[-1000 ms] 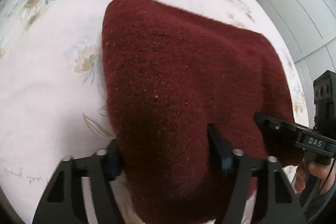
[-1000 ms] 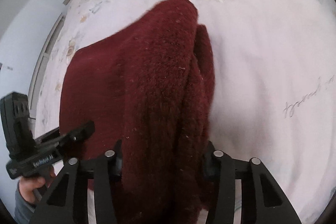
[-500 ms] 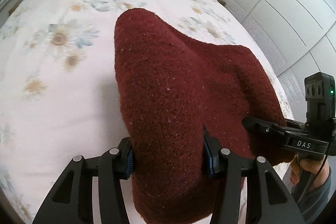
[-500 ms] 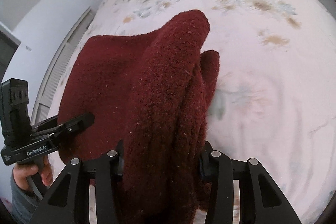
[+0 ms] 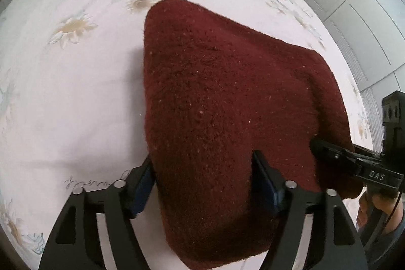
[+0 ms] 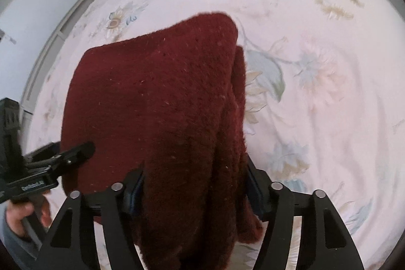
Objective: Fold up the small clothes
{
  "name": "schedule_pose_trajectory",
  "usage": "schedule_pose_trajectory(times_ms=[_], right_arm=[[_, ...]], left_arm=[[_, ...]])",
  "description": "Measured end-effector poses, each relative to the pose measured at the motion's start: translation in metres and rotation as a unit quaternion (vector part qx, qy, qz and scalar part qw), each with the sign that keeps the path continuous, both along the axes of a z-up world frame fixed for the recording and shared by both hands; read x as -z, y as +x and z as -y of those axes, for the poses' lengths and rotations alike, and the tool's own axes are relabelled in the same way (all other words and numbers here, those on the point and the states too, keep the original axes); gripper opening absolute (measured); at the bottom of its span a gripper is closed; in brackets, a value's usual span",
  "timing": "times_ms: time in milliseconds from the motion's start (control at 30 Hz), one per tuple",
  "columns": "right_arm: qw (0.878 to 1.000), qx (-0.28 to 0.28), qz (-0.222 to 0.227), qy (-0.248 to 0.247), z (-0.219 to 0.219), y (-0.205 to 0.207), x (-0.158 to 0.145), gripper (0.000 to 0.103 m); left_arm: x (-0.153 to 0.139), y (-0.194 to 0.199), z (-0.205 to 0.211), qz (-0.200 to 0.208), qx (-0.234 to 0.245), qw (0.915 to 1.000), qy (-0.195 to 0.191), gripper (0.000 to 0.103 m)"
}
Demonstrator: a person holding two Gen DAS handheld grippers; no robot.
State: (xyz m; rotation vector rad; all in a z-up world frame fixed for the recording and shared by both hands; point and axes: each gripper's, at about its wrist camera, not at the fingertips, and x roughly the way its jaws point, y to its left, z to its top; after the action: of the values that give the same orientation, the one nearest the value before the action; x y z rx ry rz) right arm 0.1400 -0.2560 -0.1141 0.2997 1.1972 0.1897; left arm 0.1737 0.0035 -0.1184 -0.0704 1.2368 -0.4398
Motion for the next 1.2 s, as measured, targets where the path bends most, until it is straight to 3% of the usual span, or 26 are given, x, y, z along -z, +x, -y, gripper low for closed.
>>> schedule_pose_trajectory(times_ms=[133,233,267,367,500,667,833,1033,1200], right_arm=[[0.999,0.001,0.019,-0.036,0.002,0.004,-0.019,0.08],[0.998,0.001,0.035,-0.046,0.002,0.003,-0.029,0.084],[0.998,0.0,0.04,-0.052,0.002,0.0,-0.031,0.087],[0.995,0.001,0.054,-0.079,0.006,-0.01,-0.032,0.103],[0.995,0.016,0.049,-0.082,0.018,-0.017,-0.022,0.103],[0.992,0.032,0.044,-0.115,0.038,-0.027,-0.003,0.103],[0.994,0.05,0.039,-0.091,0.049,-0.033,0.013,0.103],[0.992,0.049,0.068,-0.091,0.043,-0.049,-0.022,0.103],[0.989,0.046,0.097,-0.102,0.036,-0.073,-0.067,0.103]], left_arm=[[-0.011,-0.008,0.003,0.012,-0.003,0.9994,0.031,0.078],[-0.026,-0.015,0.0,0.024,-0.005,0.9986,0.046,0.09],[-0.025,-0.018,0.007,0.026,-0.005,0.9986,0.046,0.096],[-0.033,-0.023,0.002,0.038,-0.013,0.9982,0.045,0.102],[-0.034,-0.028,0.004,0.052,-0.03,0.9962,0.062,0.102],[-0.012,-0.028,0.007,0.04,-0.022,0.9953,0.085,0.102],[0.005,-0.036,0.002,0.068,-0.009,0.9938,0.088,0.103],[-0.004,-0.037,-0.001,0.064,-0.031,0.9943,0.079,0.102],[-0.044,-0.048,-0.006,0.071,-0.049,0.9942,0.065,0.102]])
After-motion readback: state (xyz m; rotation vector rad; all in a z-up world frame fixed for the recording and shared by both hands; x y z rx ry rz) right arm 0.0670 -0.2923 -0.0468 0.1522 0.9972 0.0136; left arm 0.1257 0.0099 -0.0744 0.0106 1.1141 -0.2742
